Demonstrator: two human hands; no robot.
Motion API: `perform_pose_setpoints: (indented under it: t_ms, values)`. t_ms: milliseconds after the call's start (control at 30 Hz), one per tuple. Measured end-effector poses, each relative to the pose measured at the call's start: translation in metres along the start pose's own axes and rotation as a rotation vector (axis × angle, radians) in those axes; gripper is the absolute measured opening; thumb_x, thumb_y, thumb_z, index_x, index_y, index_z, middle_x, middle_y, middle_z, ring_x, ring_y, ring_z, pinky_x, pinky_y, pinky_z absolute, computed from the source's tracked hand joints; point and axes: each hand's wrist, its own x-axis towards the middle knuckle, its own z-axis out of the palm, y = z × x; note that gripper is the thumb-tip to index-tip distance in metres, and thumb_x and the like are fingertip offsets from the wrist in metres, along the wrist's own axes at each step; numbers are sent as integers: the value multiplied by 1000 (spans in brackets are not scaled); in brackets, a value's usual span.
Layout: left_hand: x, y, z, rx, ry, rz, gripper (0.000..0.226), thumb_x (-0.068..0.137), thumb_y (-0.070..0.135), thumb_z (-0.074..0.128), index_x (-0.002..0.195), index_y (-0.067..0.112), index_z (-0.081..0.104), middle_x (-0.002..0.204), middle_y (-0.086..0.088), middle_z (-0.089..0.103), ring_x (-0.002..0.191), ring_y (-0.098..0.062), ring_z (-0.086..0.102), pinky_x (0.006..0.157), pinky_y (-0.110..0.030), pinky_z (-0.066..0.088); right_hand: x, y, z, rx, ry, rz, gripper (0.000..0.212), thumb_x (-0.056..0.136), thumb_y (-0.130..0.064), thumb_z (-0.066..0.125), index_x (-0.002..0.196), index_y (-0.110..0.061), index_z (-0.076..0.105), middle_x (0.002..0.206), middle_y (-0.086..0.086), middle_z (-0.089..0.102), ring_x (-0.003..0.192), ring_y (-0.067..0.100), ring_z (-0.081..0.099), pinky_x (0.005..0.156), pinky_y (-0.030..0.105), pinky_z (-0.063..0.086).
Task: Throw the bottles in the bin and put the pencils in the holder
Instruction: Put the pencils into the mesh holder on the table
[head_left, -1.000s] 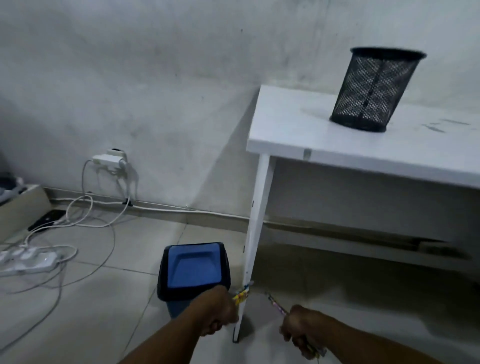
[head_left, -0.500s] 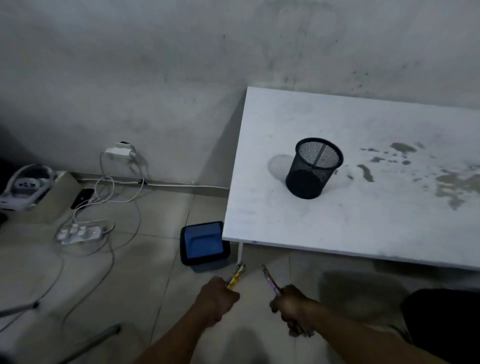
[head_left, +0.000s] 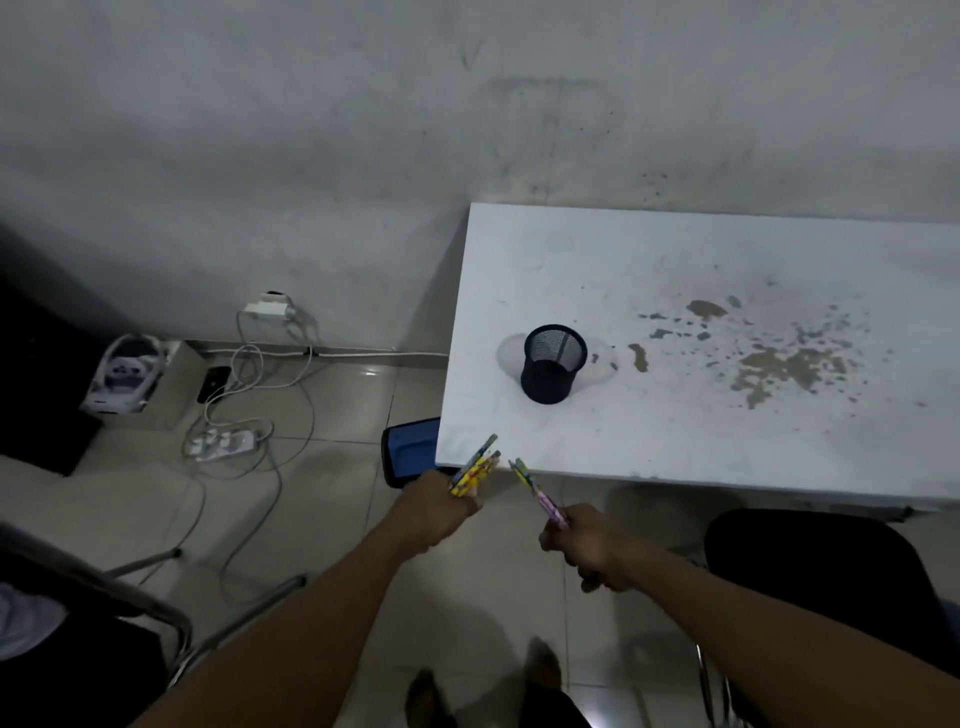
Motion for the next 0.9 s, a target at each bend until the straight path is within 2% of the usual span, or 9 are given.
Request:
perform_pose_setpoints:
  t_ms: [167,300,500,600,700,767,833,900]
  values:
    - [4,49,-10,-210,95,35,39,88,31,68,62,13,45,50,-3,41,33,-10,36,33,-11,24,-5,-21,-34,114,52,-71,18,92,-15,58,76,-15,49,55,3,33,41,15,23,39,18,32]
    - [17,95,-13,-488,216,72,53,82,33,74,55,18,31,47,-4,32,33,-14,29,38,-17,25,2,-39,-61,238,141,-173,15,94,-16,58,80,-11,55,51,3,34,38,14,26,41,21,36]
    - [49,160,-19,-792,329,135,50,87,34,69,52,13,38,36,-2,35,32,-19,34,41,-25,32,16,-73,-98,429,265,-313,25,96,-25,58,86,-3,65,51,4,34,40,16,31,41,24,41]
    - [72,185,-26,-882,365,155,50,90,37,65,55,8,42,38,-4,39,35,-20,40,43,-27,39,33,-97,-113,520,350,-362,35,98,-31,56,77,-5,65,45,1,40,37,14,38,46,28,47]
    - [101,205,-29,-946,365,213,50,93,36,60,55,7,44,41,-6,44,38,-21,43,44,-27,42,54,-122,-128,680,412,-394,46,99,-34,54,61,-8,55,37,-4,42,32,13,41,53,36,45]
    - [117,213,-28,-969,364,244,51,94,35,58,51,8,49,43,-6,48,42,-21,47,50,-30,46,63,-137,-134,734,496,-420,49,100,-35,52,60,-6,53,45,4,46,38,15,43,52,29,43]
    - [135,216,-26,-972,369,275,55,95,35,56,44,13,54,43,-4,52,47,-22,51,57,-35,50,74,-148,-138,723,584,-438,49,100,-38,50,63,-5,55,56,7,49,42,9,45,47,18,41]
    - [150,213,-22,-890,385,292,57,96,40,53,50,6,59,51,-10,57,52,-19,54,62,-37,52,86,-154,-138,726,624,-432,49,100,-41,49,64,-9,55,61,6,45,42,6,43,44,16,39]
